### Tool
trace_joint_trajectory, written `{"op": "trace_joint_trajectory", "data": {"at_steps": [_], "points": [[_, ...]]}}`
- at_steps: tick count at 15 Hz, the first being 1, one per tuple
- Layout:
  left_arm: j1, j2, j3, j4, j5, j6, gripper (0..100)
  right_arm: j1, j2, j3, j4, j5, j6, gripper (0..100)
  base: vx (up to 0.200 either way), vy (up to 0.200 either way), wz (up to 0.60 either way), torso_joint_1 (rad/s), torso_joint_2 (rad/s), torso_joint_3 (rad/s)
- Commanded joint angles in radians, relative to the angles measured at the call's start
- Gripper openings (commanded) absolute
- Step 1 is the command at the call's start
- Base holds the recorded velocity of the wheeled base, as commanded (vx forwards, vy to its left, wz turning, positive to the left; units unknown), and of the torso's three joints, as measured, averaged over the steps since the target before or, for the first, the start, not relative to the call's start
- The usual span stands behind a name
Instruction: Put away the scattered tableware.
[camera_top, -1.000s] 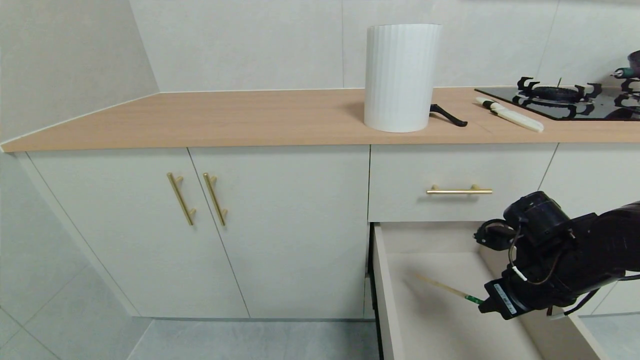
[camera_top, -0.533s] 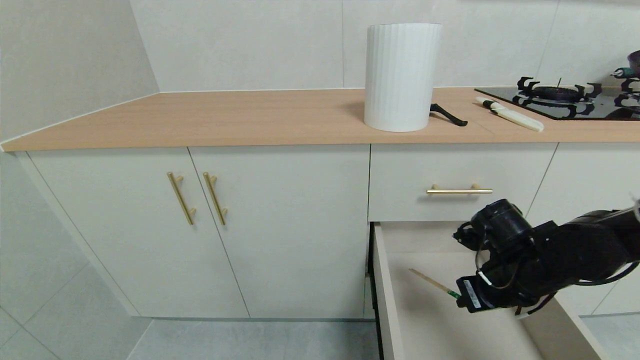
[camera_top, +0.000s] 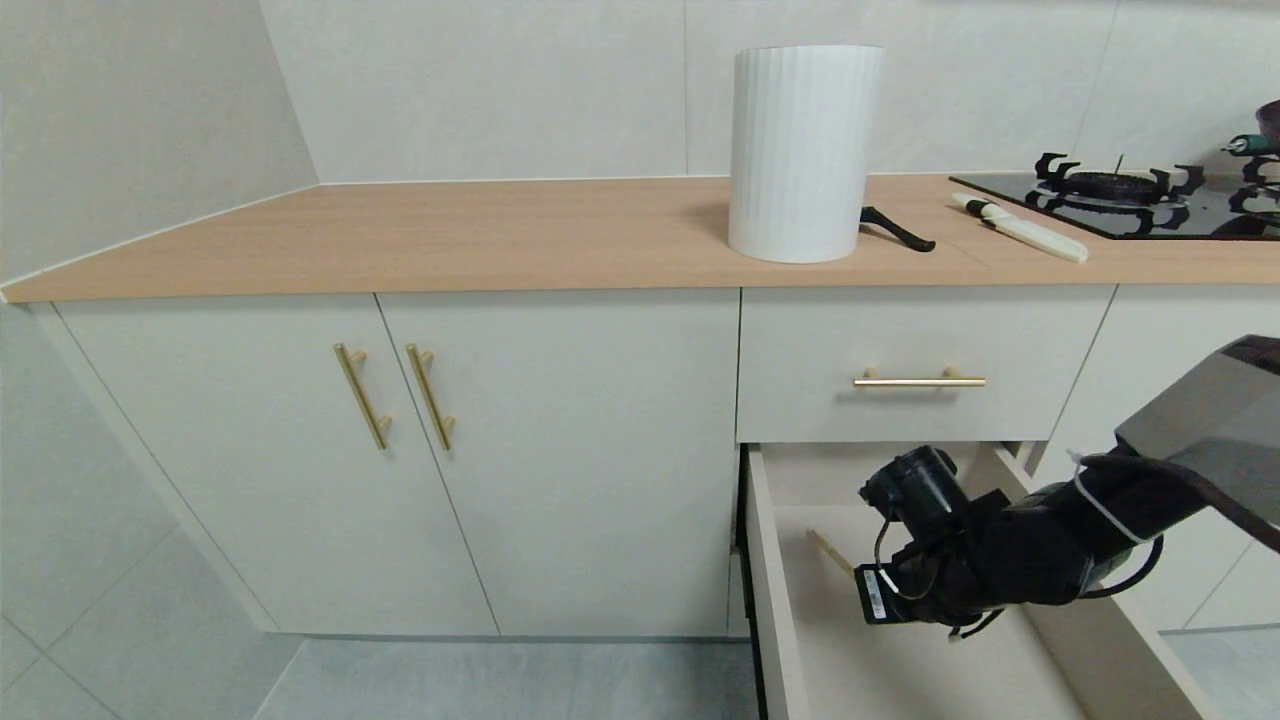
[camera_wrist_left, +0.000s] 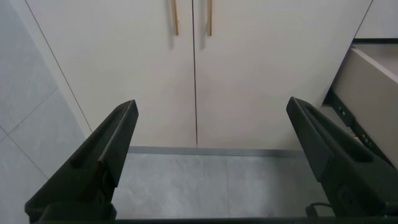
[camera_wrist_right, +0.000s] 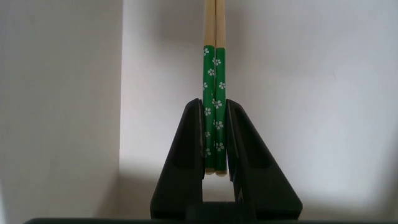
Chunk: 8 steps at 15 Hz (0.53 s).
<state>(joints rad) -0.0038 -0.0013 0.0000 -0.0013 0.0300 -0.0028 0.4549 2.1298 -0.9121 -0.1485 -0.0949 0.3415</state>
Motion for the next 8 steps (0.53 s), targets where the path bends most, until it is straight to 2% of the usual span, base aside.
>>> {"op": "trace_joint_trajectory", "data": {"at_steps": [1, 8], "points": [[0.001, 0.001, 0.0, 0.0, 0.001, 0.0, 100, 0.002, 0.073, 0.01, -0.026, -0.003, -0.001, 0, 0.0, 0.0, 0.0, 0.0, 0.0, 0.0], [-0.001, 0.001, 0.0, 0.0, 0.001, 0.0, 100, 0.002, 0.2, -0.004, -0.144, -0.017, -0.002, 0, 0.0, 0.0, 0.0, 0.0, 0.0, 0.0]]}}
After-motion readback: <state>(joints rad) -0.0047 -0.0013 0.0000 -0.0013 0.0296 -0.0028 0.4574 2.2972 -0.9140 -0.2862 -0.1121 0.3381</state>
